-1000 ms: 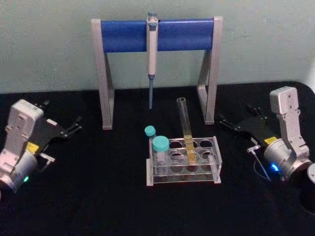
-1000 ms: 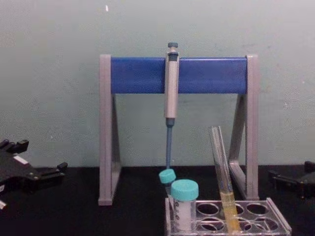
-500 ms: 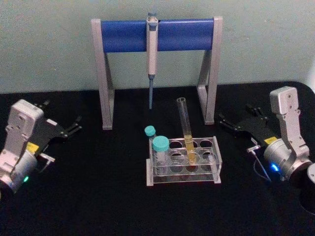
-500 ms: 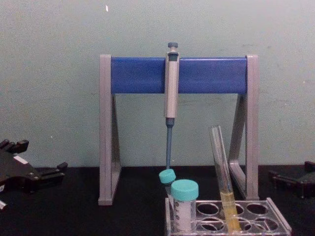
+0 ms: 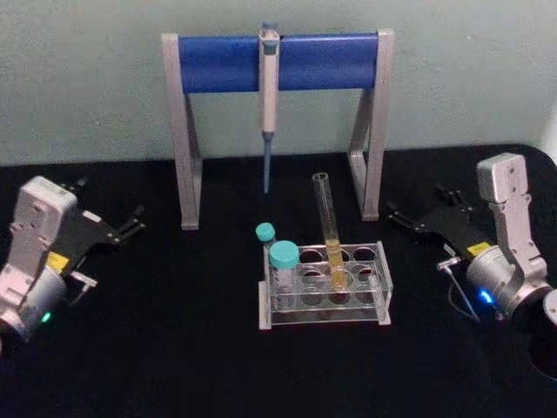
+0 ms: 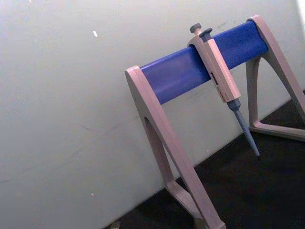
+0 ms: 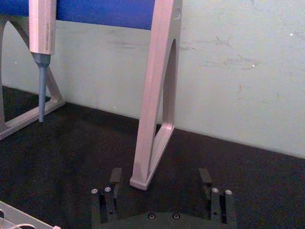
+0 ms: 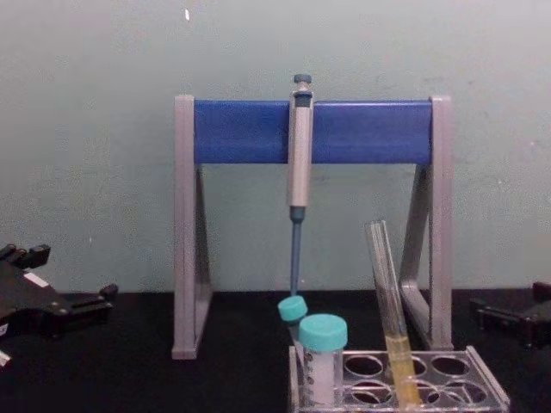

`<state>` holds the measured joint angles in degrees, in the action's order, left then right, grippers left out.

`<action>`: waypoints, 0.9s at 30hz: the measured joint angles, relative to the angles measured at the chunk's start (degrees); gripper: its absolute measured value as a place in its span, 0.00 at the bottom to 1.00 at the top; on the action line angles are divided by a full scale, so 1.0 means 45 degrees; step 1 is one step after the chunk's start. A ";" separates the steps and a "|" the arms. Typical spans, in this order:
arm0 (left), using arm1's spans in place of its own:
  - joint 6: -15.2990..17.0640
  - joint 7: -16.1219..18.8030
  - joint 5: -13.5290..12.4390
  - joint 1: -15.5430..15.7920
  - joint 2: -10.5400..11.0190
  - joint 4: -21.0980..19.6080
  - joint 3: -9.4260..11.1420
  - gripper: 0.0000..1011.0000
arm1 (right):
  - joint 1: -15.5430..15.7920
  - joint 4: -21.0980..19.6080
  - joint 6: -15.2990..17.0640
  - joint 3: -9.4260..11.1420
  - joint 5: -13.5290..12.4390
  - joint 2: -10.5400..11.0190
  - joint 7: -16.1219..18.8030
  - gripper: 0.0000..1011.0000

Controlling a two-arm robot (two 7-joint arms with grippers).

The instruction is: Pick up the test tube from the test tube rack, shake it, then place it back into the test tube rack.

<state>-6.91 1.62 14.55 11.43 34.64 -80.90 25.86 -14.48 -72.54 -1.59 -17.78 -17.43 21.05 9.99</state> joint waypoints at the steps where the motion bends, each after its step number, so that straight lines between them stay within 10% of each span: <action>1: 0.0000 0.0001 0.0000 0.0000 0.0000 -0.0001 0.0000 0.99 | 0.0000 0.0000 0.0000 0.0000 0.0000 0.0000 0.0001 0.99; 27: 0.0000 0.0001 0.0000 -0.0001 0.0000 0.0000 0.0000 0.99 | 0.0000 0.0000 0.0001 0.0000 0.0000 0.0000 0.0000 0.99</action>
<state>-6.91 1.62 14.55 11.43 34.65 -80.90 25.86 -14.48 -72.54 -1.58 -17.78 -17.43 21.05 9.99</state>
